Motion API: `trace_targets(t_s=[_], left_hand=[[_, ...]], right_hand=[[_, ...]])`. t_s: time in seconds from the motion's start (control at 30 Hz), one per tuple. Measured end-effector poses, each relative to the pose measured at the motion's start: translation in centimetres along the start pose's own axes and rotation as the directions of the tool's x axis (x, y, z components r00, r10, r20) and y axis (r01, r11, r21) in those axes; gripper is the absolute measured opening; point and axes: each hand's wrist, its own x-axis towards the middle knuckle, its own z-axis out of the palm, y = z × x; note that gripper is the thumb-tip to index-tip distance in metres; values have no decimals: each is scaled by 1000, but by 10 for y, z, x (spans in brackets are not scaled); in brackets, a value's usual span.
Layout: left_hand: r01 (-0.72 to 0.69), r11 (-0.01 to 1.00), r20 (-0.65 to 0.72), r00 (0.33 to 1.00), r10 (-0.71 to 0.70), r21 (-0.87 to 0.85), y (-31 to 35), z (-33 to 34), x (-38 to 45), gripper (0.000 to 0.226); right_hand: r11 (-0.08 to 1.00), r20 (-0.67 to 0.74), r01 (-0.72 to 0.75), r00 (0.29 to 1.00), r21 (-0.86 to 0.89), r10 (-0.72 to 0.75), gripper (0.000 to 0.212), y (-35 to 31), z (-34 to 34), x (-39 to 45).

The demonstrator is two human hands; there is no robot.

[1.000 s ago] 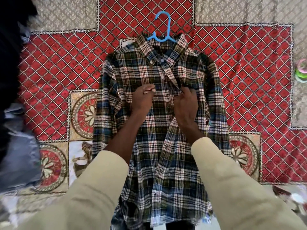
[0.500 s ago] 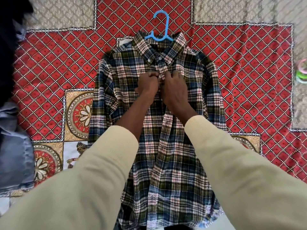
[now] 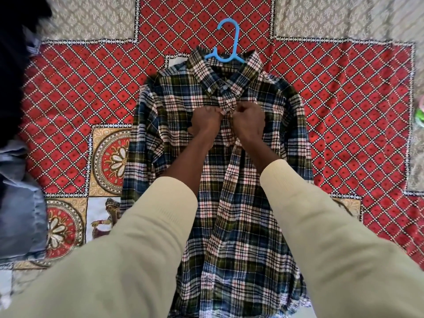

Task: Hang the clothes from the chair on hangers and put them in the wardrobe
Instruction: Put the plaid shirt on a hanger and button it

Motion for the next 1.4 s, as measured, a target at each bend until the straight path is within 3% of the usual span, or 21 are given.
trace_targets(t_s=[0.13,0.43,0.53,0.63,0.7,0.77,0.83,0.9,1.03,1.2,1.4], left_hand=[[32,997,-4,999,-33,-71,-3,-1,1,20],[-16,986,-39,999,9,-167,-8,-4,-13,11],[-50,985,-54,998,41,-168,-14,-1,-16,15],[-60,986,-71,996,50,-154,-16,0,-17,18],[-61,986,-79,996,49,-156,-17,0,-16,17],[-53,985,-87,995,39,-166,-17,1,-17,18],[-44,983,-96,995,27,-179,-15,2,-19,18],[-38,982,-98,995,20,-187,-14,2,-19,14],[-21,973,-47,999,10,-228,-11,-1,-22,5],[-18,972,-14,1000,15,-233,-13,-2,-23,6],[-9,977,-88,996,-10,-215,-13,4,-19,16]], right_hand=[[952,129,-132,987,278,99,17,2,7,3],[896,328,-259,935,361,138,21,7,4,5],[940,291,-141,955,309,47,23,15,9,3],[995,180,71,980,68,-82,23,18,16,-4],[994,134,111,985,24,-113,16,17,19,-8],[980,137,-6,990,198,-22,10,16,18,-7],[890,195,-186,974,416,112,9,13,12,-4],[821,266,-288,948,493,172,13,11,5,-3],[780,314,-321,934,537,168,13,13,2,-1],[803,292,-310,940,509,178,6,15,10,-3],[767,316,-328,933,552,172,15,19,7,-5]])
